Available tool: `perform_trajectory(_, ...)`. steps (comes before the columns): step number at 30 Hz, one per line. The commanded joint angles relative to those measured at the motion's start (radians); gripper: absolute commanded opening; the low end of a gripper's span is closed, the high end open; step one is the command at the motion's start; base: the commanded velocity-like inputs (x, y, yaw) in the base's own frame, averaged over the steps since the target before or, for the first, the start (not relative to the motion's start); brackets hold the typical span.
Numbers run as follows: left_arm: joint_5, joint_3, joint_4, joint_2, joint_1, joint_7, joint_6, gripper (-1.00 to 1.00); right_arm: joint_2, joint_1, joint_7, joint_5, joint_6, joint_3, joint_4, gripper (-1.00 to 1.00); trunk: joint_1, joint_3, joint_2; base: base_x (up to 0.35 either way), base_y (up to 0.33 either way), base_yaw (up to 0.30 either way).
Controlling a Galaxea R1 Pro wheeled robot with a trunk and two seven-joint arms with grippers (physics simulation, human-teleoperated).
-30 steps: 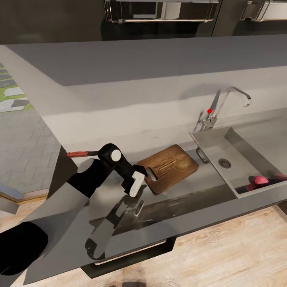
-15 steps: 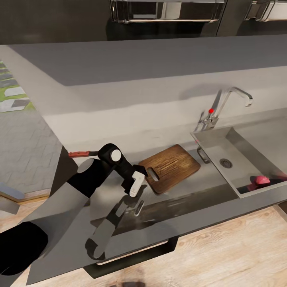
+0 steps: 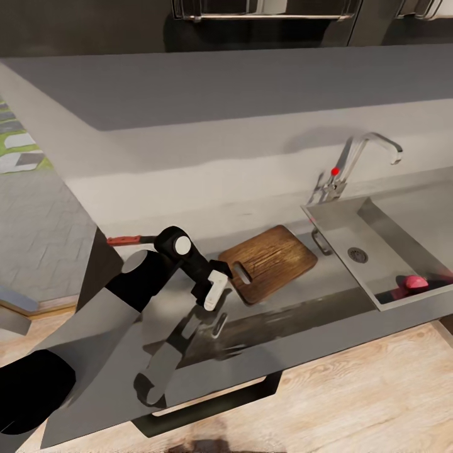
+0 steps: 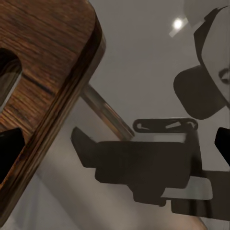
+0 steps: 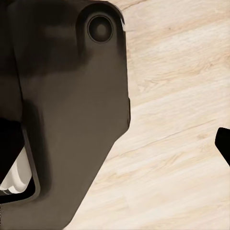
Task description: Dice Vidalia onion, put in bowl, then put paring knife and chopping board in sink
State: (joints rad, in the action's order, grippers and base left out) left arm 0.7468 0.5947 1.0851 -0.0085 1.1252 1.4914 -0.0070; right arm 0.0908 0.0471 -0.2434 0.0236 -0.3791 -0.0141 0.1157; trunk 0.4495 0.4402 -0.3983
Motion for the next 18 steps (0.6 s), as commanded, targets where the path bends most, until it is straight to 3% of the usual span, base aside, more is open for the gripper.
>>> perform_trajectory(1,0.003,0.000,0.000,0.000,0.001,0.003,-0.001,1.00,0.001,0.000,-0.004,0.002,-0.003,-0.001,-0.001,1.00,0.000,0.002,-0.002,0.000,0.000,0.000)
perform_trajectory(11,0.003,0.001,0.012,0.011,0.001,0.006,0.001,1.00,0.002,0.000,-0.004,0.002,-0.004,-0.001,-0.001,1.00,0.000,0.004,-0.002,0.000,0.000,0.000)
perform_trajectory(18,0.003,-0.001,0.084,0.023,0.001,0.010,0.003,1.00,0.002,0.000,-0.003,0.002,-0.004,-0.001,-0.001,1.00,0.000,0.004,-0.002,0.000,0.000,0.000)
